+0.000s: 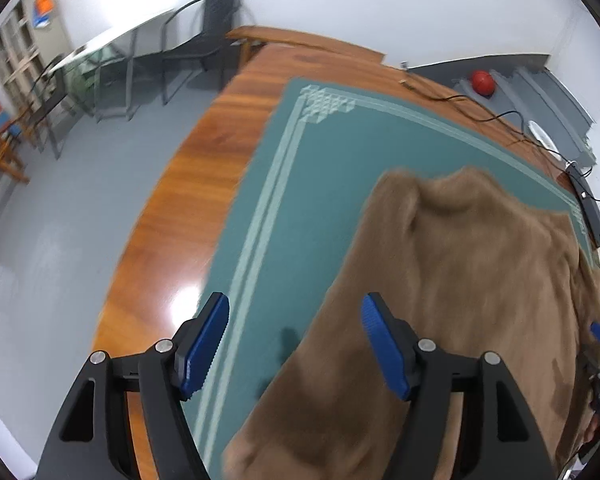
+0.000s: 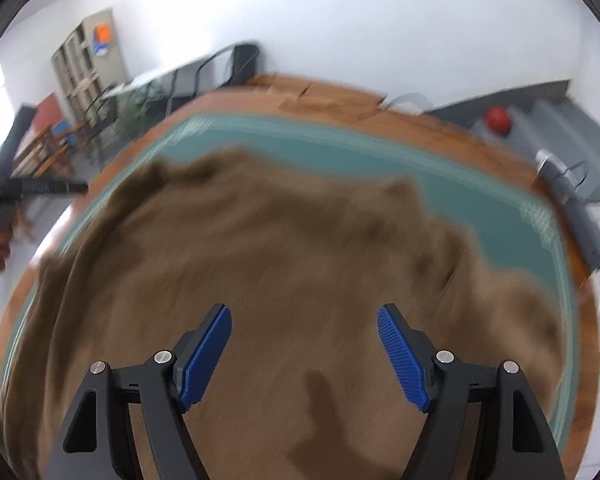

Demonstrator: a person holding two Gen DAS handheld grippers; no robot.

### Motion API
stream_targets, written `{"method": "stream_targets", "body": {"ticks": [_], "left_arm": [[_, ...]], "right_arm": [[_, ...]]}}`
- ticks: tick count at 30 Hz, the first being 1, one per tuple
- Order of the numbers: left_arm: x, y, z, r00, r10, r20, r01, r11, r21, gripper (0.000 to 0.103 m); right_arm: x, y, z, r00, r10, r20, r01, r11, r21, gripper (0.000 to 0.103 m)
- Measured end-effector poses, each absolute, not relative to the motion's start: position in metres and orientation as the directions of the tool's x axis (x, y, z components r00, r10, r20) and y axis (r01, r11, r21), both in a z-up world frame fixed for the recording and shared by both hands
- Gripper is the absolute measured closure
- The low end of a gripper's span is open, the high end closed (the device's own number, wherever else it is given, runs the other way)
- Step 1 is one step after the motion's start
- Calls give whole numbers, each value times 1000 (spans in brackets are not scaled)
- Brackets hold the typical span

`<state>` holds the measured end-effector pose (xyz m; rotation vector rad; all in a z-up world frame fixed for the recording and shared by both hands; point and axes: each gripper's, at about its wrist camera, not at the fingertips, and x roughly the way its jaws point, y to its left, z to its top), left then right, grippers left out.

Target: Fold clothes

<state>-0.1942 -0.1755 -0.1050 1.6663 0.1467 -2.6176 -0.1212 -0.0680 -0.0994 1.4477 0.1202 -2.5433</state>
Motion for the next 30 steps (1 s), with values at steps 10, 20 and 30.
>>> {"method": "stream_targets", "body": {"ticks": [10, 20, 30], "left_arm": [[-48, -235, -128, -326, 17, -945, 243, -965, -101, 24], [17, -201, -159, -289, 78, -954, 120, -986, -117, 24], [21, -175, -164, -285, 173, -943, 55, -979, -196, 81]], "right_arm": [[-36, -103, -133, -388, -193, -901, 266, -960, 91, 25], [19, -90, -140, -379, -169, -910, 196, -976, 100, 25], [48, -89, -139, -401, -161, -902, 195, -977, 88, 26]]}}
